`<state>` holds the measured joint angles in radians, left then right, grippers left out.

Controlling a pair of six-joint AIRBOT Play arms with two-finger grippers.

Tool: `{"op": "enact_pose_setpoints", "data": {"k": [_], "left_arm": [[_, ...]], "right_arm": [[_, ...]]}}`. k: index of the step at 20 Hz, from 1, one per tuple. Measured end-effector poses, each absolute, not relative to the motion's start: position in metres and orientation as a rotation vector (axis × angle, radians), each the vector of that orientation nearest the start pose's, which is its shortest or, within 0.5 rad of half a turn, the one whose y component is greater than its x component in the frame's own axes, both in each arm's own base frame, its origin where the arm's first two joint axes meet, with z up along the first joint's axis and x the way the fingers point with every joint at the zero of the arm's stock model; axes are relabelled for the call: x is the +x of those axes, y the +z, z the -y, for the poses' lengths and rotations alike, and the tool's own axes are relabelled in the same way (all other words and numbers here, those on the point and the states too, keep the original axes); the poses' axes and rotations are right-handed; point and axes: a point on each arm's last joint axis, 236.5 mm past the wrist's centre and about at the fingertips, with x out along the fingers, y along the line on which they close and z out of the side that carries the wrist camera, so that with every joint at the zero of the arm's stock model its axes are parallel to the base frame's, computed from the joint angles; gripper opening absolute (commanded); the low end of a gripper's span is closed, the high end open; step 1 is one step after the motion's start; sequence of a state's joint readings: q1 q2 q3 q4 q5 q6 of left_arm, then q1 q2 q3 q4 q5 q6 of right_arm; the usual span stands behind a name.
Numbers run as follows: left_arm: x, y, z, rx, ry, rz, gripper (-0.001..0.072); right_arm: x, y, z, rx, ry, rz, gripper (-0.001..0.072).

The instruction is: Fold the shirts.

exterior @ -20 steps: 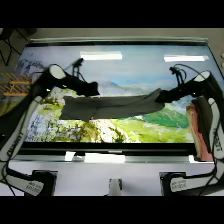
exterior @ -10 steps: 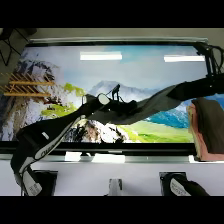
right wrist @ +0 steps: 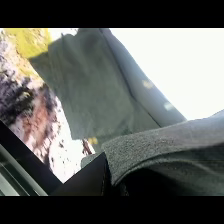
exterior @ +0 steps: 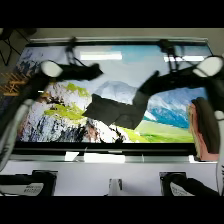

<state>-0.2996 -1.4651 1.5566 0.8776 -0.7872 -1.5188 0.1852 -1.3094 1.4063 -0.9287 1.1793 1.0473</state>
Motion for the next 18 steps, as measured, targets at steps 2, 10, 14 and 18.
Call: {"op": "enact_pose_setpoints", "data": {"k": [2, 10, 14, 18], "left_arm": [[0.477, 0.227, 0.208, -0.462, -0.542, -0.646, 0.0036], [0.411, 0.335, 0.136, -0.395, -0.473, -0.433, 0.0036], [0.404, 0.340, 0.130, -0.379, -0.461, -0.421, 0.0036], [0.403, 0.340, 0.126, -0.364, -0.448, -0.418, 0.0036]], "right_arm": [[0.409, 0.104, -0.261, 0.046, 0.876, -0.907, 0.0023], [0.403, 0.026, -0.396, 0.366, 1.039, -0.966, 0.0659], [0.399, 0.027, -0.347, 0.243, 1.058, -1.028, 0.0652], [0.394, -0.008, -0.197, -0.001, 0.829, -1.272, 0.0652]]}}
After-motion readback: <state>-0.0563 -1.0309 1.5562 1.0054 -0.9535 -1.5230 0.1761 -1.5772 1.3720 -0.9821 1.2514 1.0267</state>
